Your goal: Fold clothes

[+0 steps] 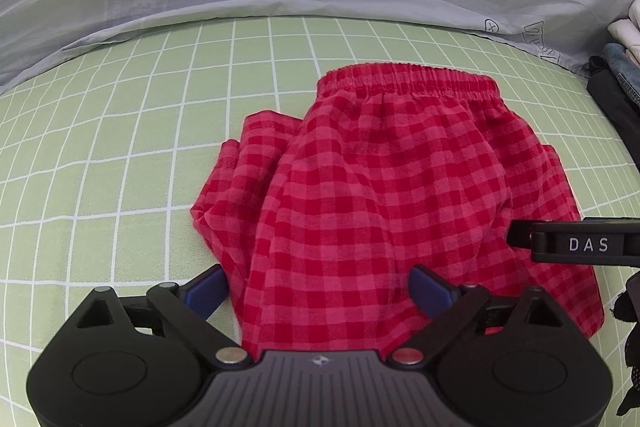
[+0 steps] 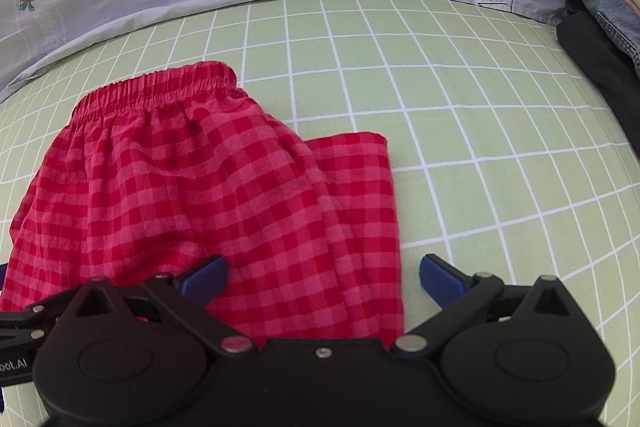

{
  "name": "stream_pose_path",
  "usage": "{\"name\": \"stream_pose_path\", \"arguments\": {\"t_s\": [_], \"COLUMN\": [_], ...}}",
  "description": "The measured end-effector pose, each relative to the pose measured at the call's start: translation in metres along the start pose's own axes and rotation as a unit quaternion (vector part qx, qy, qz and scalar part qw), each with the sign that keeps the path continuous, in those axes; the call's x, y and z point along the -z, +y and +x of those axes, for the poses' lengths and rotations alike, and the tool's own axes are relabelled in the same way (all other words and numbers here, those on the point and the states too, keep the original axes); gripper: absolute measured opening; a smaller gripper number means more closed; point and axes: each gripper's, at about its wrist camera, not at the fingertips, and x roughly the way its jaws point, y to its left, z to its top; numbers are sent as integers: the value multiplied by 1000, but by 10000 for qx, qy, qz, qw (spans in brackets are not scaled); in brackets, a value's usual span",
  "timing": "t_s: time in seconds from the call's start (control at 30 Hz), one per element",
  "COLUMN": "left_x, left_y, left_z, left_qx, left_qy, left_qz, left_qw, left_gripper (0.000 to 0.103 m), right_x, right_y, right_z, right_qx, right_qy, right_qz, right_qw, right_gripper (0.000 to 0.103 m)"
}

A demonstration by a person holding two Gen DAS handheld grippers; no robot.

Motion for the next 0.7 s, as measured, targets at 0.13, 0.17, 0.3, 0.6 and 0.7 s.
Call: {"name": "stream_pose_path", "arguments": {"t_s": [0.13, 0.17, 0.3, 0.6, 0.7], "left_x": [-1, -2, 0, 35, 51], "left_y": [5, 7, 9, -12, -20], "left_z": [-6, -8, -19, -84, -102], "left_qx": [153, 255, 588, 1140, 1300], "left_qy": [-71, -48, -76, -413, -459], "left_qz": [-116, -164, -356, -145, -52], "left_qw": [9998, 9995, 9976, 9925, 9904], "left_gripper": [45, 26, 9, 8, 7], "right_x": [2, 4, 15, 60, 79], "right_y": [7, 11, 24, 35, 34], "right_z": [-4, -7, -24, -80, -104], "right_qx": [-174, -262, -530, -891, -898], "right_qy": [60, 40, -58, -217, -412], "right_qz": [-296, -458, -798, -913, -885], "right_qw": [9994, 9986, 9954, 9916, 9912], "right_gripper": [100, 92, 43, 10, 10]}}
